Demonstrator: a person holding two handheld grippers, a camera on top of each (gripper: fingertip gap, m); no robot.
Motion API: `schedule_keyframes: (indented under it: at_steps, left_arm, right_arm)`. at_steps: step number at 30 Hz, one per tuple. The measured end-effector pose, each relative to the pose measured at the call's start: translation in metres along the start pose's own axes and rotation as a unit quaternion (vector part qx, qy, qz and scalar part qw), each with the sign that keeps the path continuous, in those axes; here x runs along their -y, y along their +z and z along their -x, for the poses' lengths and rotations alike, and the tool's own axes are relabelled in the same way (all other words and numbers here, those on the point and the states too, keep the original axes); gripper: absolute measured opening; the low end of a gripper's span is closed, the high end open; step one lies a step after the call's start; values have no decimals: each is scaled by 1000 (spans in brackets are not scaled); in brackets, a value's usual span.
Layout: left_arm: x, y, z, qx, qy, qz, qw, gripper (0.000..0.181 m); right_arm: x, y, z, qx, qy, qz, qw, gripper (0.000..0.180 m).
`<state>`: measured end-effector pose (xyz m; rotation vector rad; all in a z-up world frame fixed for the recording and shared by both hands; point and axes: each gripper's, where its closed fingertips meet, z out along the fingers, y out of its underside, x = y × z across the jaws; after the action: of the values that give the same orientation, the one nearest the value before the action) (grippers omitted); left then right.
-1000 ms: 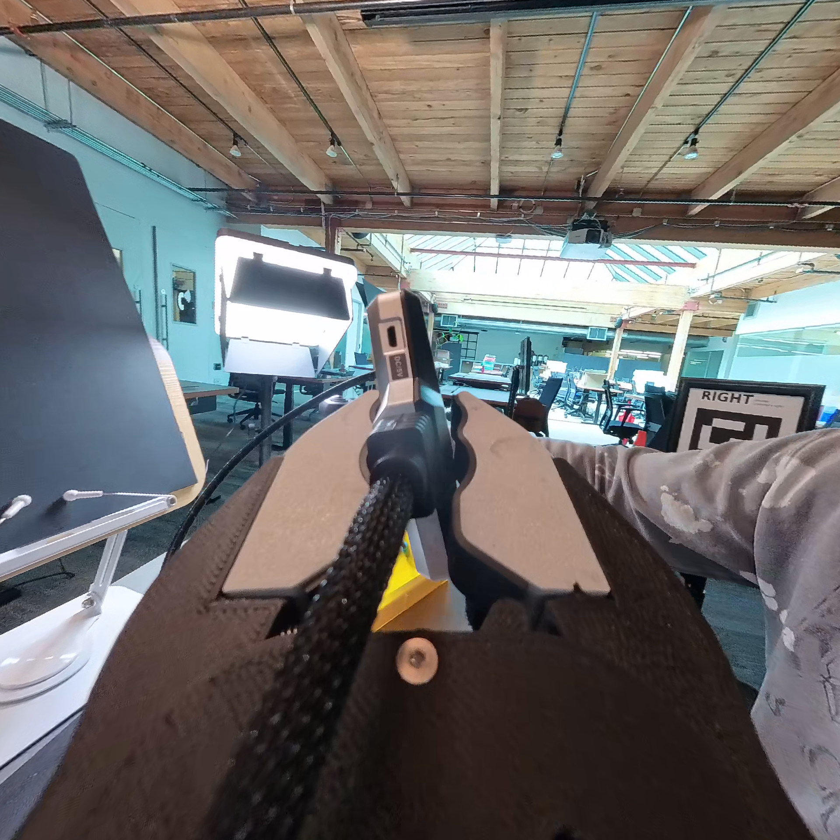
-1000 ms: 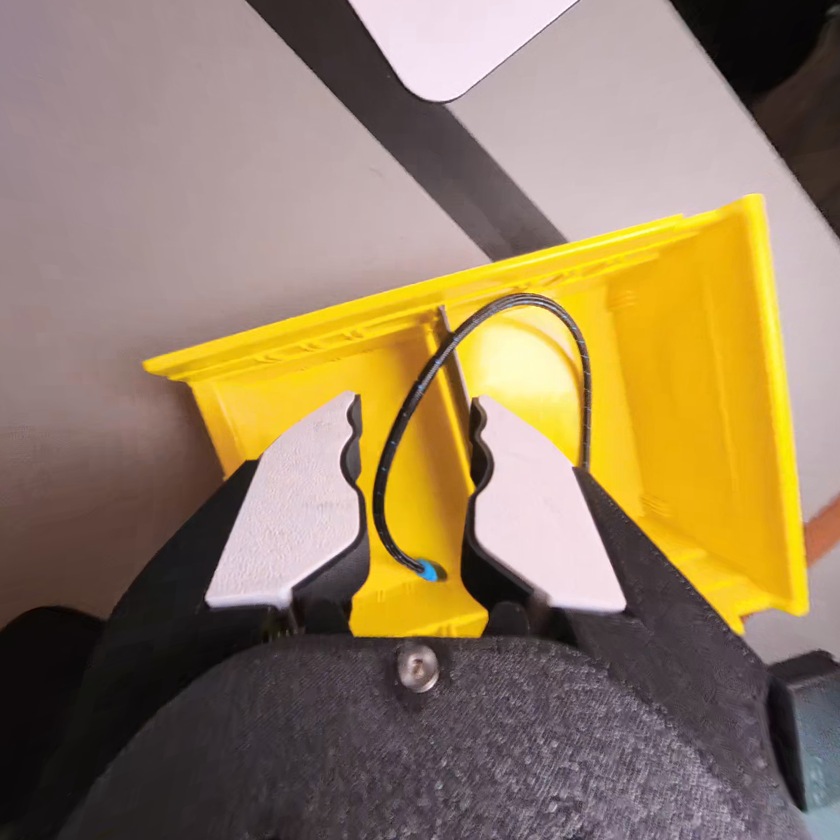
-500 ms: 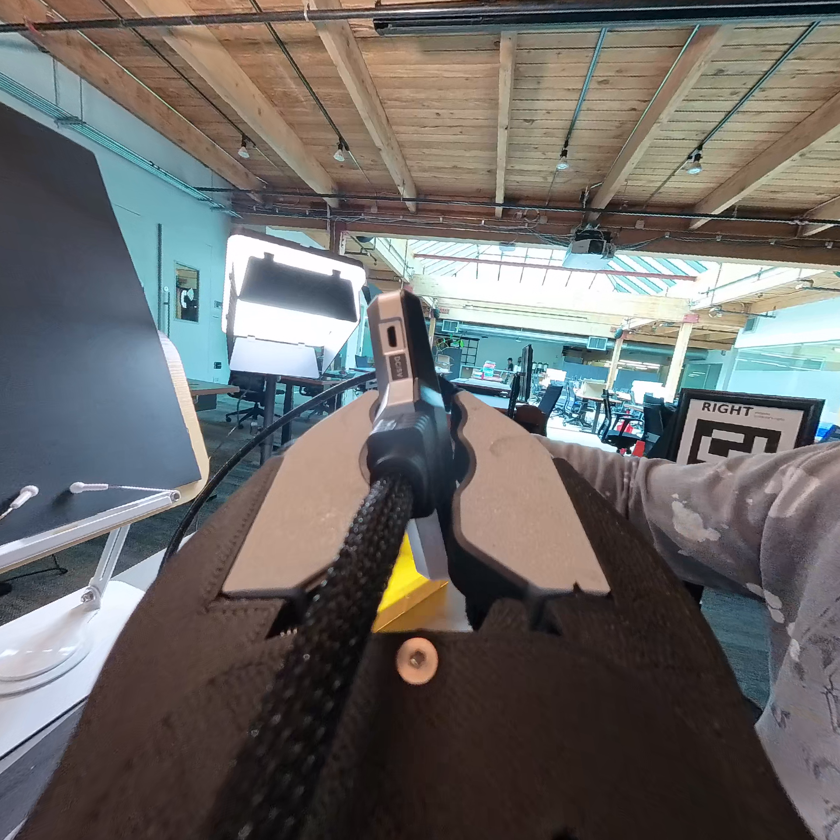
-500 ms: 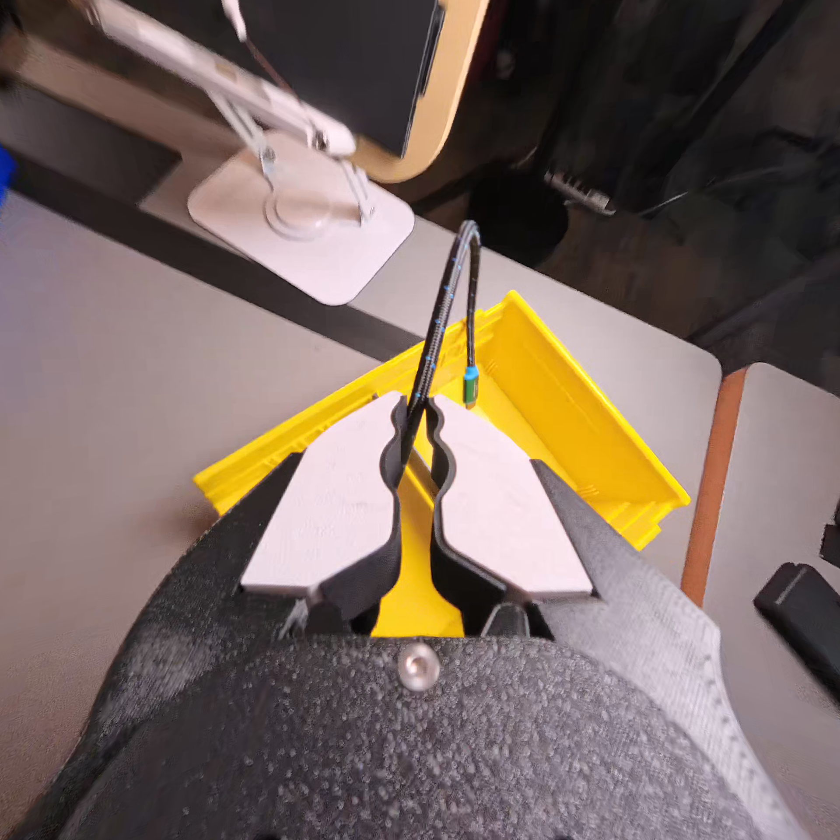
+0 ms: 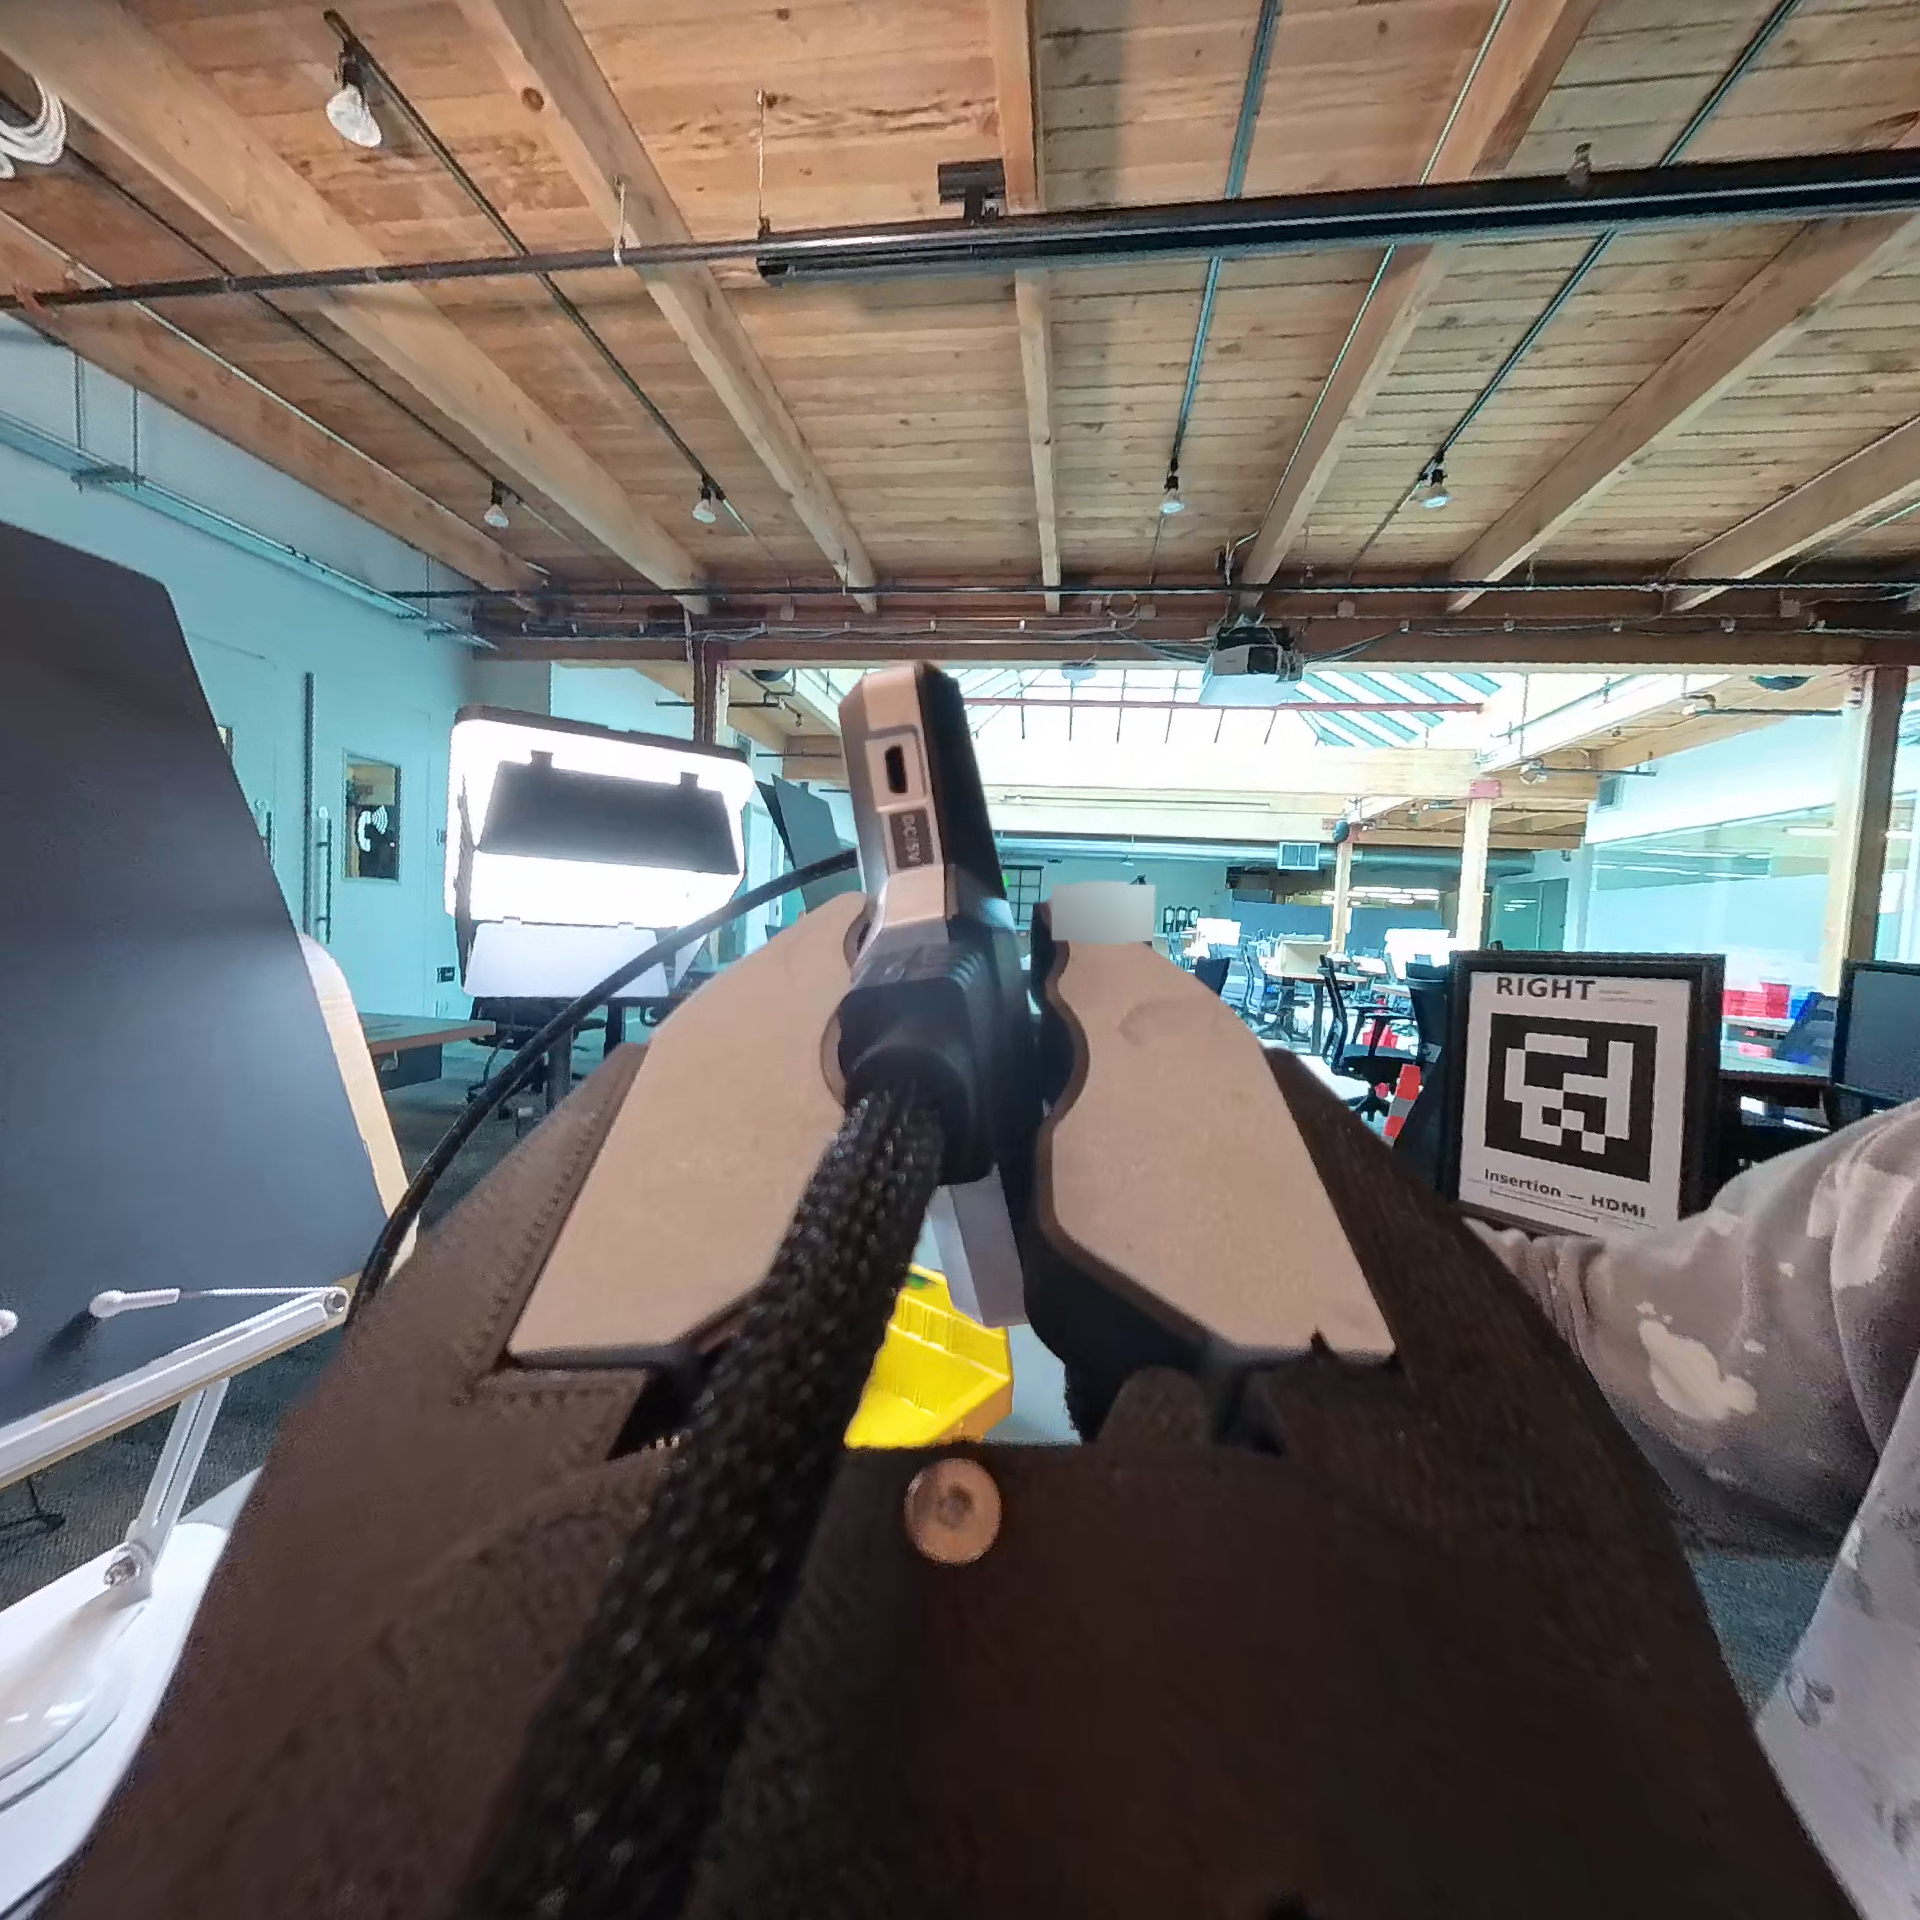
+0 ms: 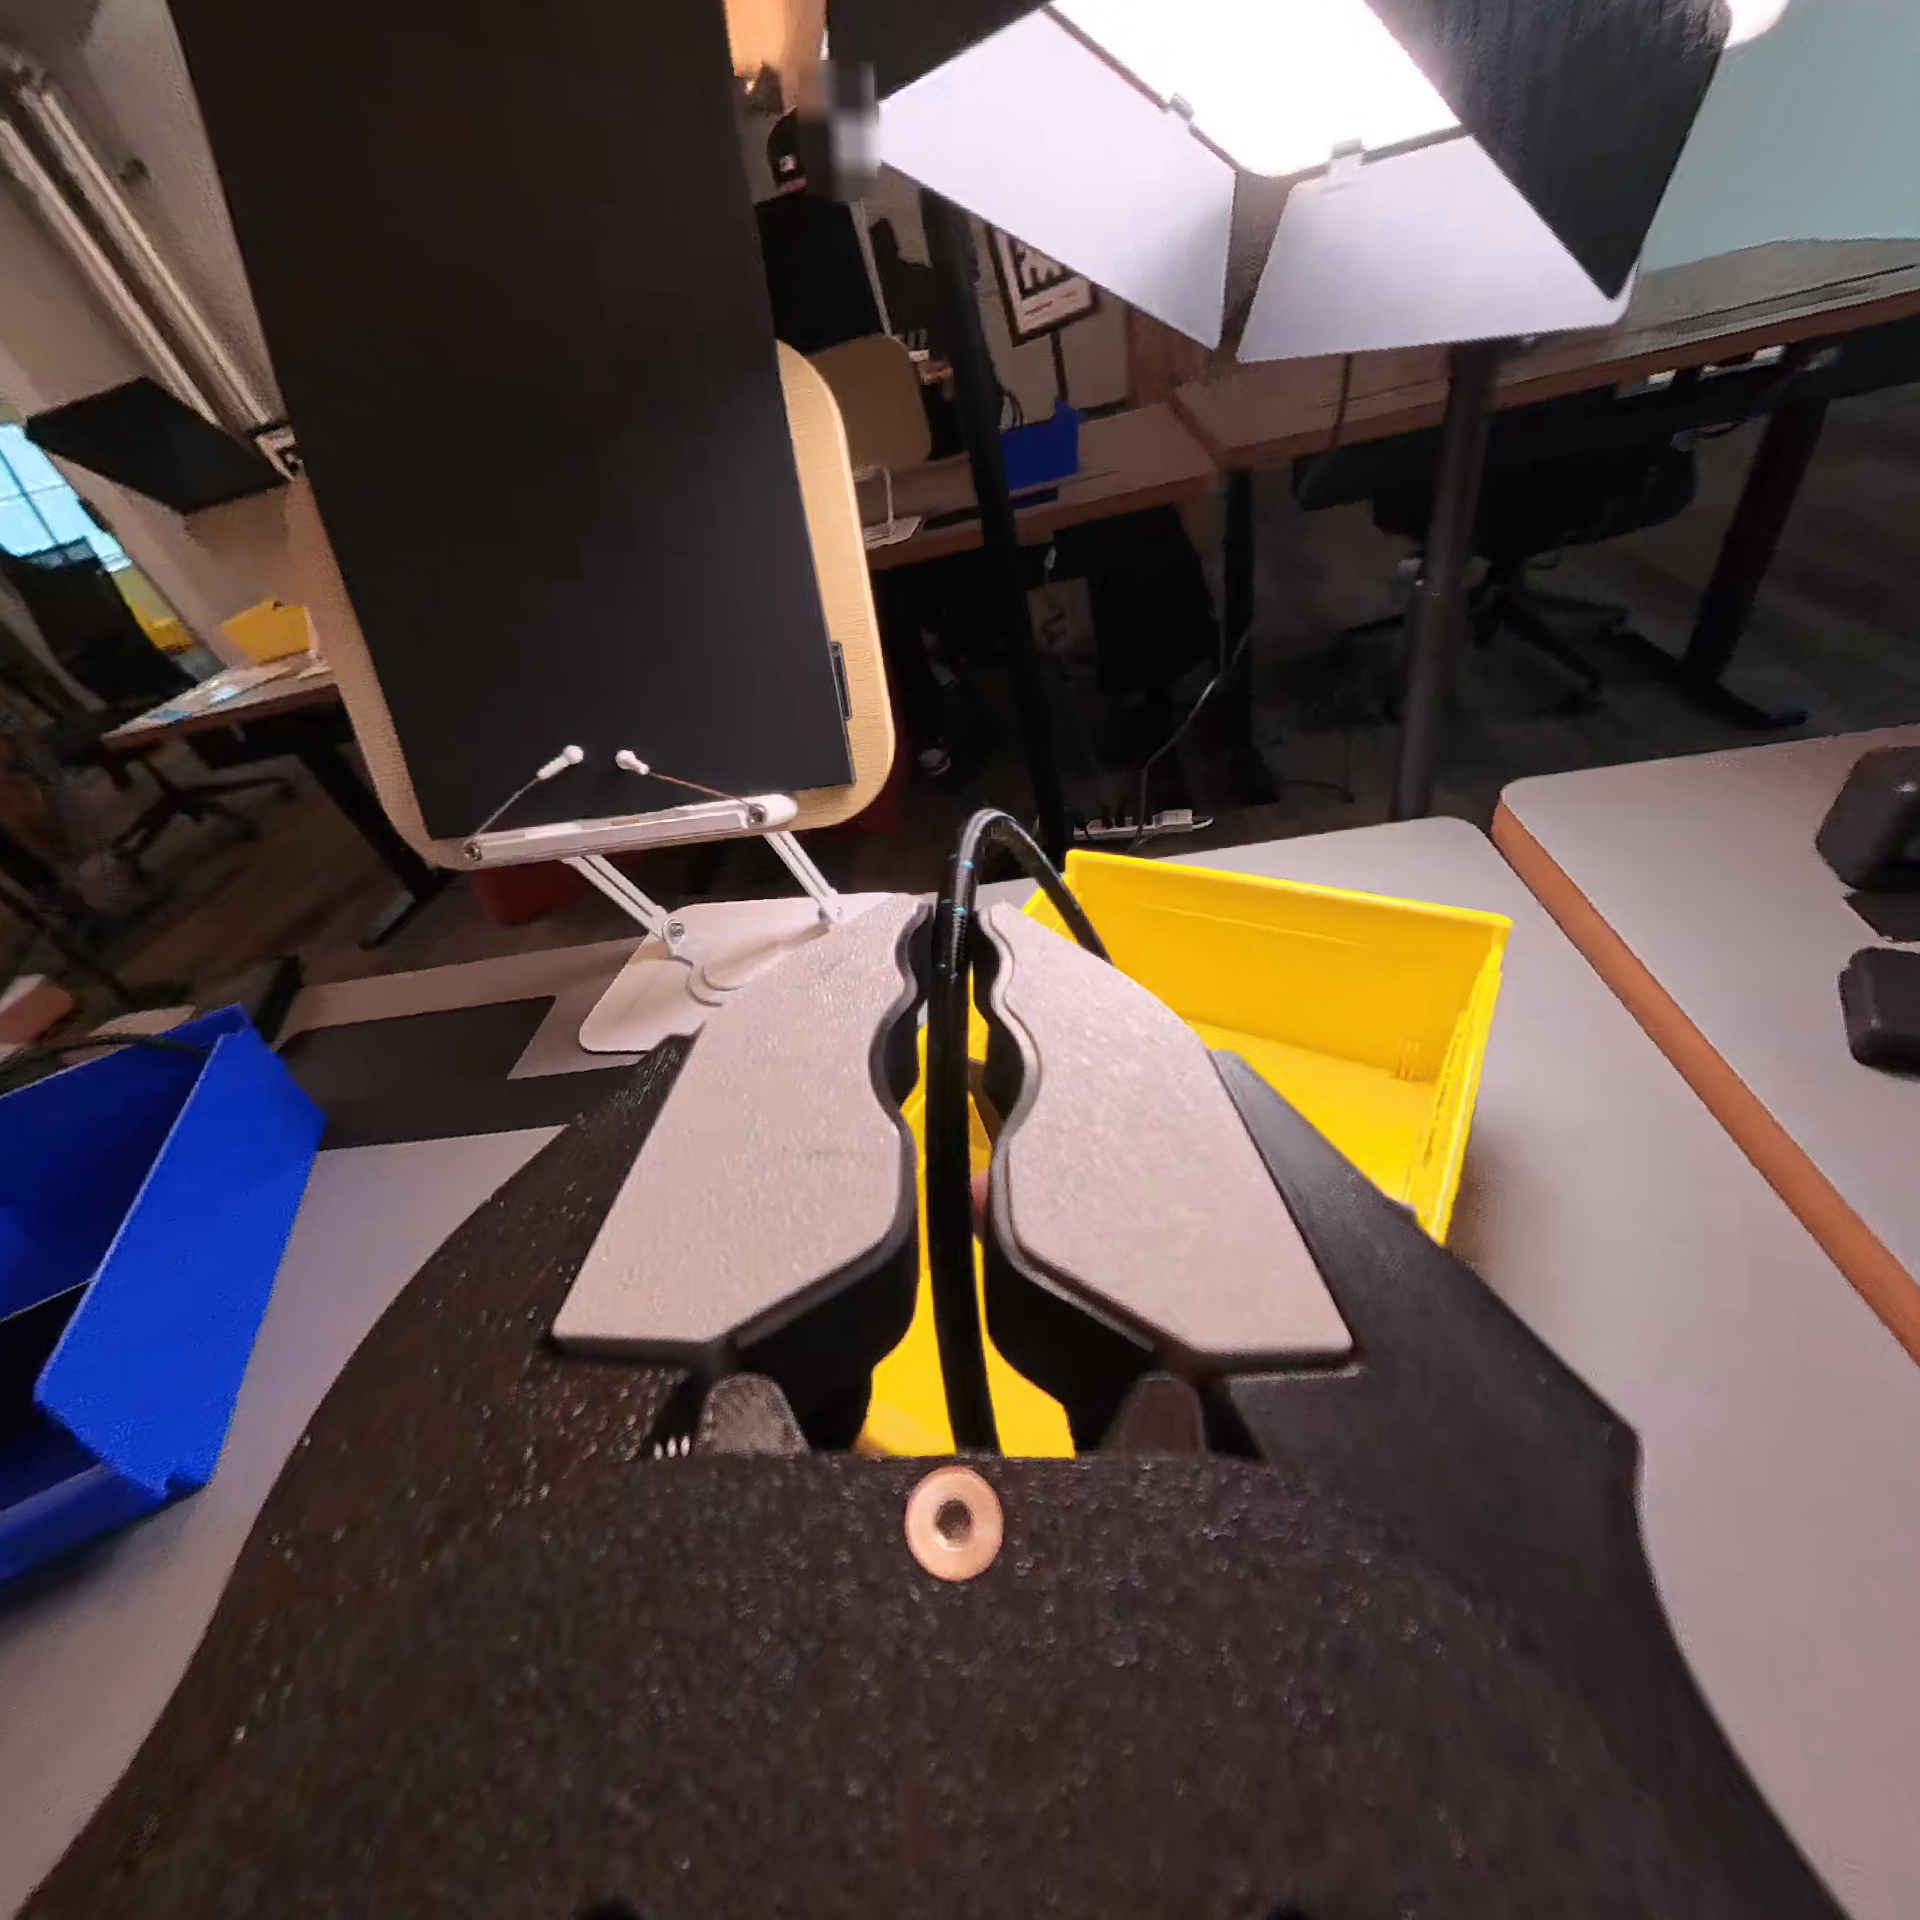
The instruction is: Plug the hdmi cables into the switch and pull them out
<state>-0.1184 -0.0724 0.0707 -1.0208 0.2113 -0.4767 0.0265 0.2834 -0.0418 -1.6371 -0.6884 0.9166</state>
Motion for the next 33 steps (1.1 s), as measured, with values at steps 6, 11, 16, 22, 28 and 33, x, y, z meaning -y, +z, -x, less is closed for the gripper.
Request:
schedule_keyframes:
  at_steps: [6,11,16,22,28,33]
  left_arm:
    - [9,-5,-6,-10,-2,-11,1000,27]
    - [10,-8,-1,-5,-6,-13,1000,28]
    - [7,-10,4,7,-6,-6,1000,27]
    - [-7,-7,20,22,-16,10,1000,27]
    - [-23,2,26,29,-16,27,999,27]
    - [-29,6,24,30,-6,37,999,27]
  right_arm:
    - [-13,27,3,-34,-112,56,992,5]
    - [-30,62,15,33,-147,122,981,6]
    - [-52,61,54,200,-150,184,951,7]
    - [-29,31,49,297,-61,172,937,6]
    - [-72,65,-33,216,-78,228,946,6]
    - [-114,89,-113,86,-192,305,929,6]
